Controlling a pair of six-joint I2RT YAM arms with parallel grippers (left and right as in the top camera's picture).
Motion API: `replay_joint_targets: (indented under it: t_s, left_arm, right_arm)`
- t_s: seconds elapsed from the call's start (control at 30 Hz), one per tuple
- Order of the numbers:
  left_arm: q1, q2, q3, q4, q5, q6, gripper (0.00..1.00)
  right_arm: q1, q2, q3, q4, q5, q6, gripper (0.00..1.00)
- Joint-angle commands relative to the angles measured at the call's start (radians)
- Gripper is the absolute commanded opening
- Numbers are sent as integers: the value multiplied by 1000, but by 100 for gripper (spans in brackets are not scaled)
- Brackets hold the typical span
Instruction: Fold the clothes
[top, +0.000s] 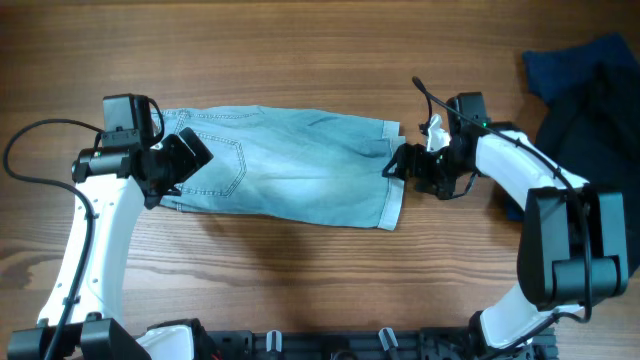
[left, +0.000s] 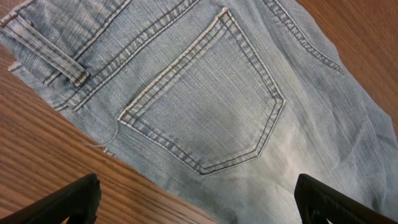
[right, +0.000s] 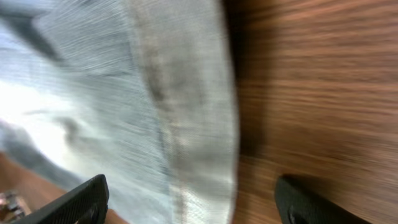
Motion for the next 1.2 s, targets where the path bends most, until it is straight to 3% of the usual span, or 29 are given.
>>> replay_joint_targets:
  t_s: [0.0, 0.5, 0.57, 0.63, 0.77, 0.83, 1.17]
  left_arm:
    - [8, -2, 0, 2, -9, 0, 100]
    - [8, -2, 0, -2, -10, 1, 100]
    - [8, -2, 0, -3, -10, 1, 100]
    - [8, -2, 0, -5, -12, 1, 100]
    - [8, -2, 0, -6, -21, 1, 100]
    - [8, -2, 0, -7, -24, 1, 100]
    - [8, -2, 0, -11, -25, 1, 100]
  right_arm:
    - [17, 55, -105, 59, -40, 46, 87]
    - [190, 57, -133, 177, 35, 217, 85]
    - [206, 57, -133, 182, 68, 249, 77]
    - [209, 57, -133, 182, 91, 267, 63]
    - [208, 57, -133, 187, 114, 282, 31]
    - [208, 57, -132, 192, 128, 291, 7]
    - [178, 55, -132, 209, 175, 326, 4]
